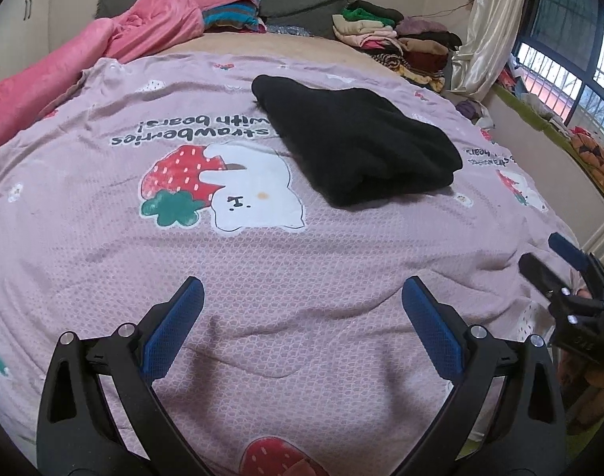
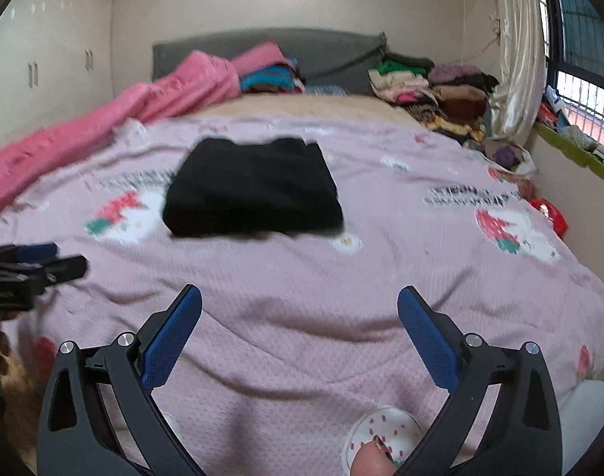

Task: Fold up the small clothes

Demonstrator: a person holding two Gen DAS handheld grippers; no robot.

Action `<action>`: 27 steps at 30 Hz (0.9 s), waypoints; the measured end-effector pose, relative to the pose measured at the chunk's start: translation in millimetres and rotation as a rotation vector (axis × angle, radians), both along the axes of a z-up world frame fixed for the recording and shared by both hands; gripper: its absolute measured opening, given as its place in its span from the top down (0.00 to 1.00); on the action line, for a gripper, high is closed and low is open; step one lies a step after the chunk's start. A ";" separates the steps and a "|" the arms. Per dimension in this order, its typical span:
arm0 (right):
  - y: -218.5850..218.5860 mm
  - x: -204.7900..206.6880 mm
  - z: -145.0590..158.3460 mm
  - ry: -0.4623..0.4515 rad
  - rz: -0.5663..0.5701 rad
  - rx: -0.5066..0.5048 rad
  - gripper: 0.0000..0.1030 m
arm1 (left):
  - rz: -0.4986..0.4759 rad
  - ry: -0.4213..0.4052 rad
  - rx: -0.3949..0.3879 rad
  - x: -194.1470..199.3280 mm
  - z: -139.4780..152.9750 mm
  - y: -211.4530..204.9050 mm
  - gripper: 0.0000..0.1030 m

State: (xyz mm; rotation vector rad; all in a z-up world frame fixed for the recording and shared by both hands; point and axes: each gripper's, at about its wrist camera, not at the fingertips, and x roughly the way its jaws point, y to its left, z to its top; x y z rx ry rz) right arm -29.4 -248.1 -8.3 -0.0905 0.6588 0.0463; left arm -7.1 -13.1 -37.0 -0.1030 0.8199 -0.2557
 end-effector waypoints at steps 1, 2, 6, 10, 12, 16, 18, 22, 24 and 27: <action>0.4 3.3 -2.2 0.014 -0.010 -0.002 0.04 | 0.001 0.005 0.002 0.8 -2.0 0.5 0.09; 0.4 5.5 -3.4 0.023 -0.013 0.003 0.04 | 0.005 0.011 0.005 1.5 -3.4 1.1 0.09; 3.6 9.3 -5.7 0.033 -0.013 0.009 0.04 | 0.017 0.013 0.003 3.4 -5.2 4.6 0.09; 7.1 8.1 -6.2 0.032 -0.005 0.005 0.04 | 0.024 0.016 0.014 4.3 -5.8 5.8 0.09; 7.5 8.0 -6.6 0.032 -0.007 0.005 0.04 | 0.028 0.020 0.018 4.9 -6.4 6.5 0.09; 8.1 7.2 -6.9 0.031 -0.010 0.011 0.04 | 0.037 0.025 0.031 4.8 -7.1 6.8 0.09; 6.2 6.7 -6.5 0.033 -0.013 0.015 0.04 | 0.041 0.025 0.035 4.9 -6.9 7.1 0.09; 3.9 5.0 -6.3 0.034 -0.016 0.022 0.04 | 0.045 0.024 0.037 4.4 -6.2 7.4 0.09; 2.6 4.7 -6.1 0.036 -0.017 0.028 0.04 | 0.047 0.024 0.039 4.4 -6.0 7.5 0.09; 1.3 4.5 -6.0 0.037 -0.020 0.027 0.04 | 0.049 0.023 0.045 3.7 -5.5 7.8 0.09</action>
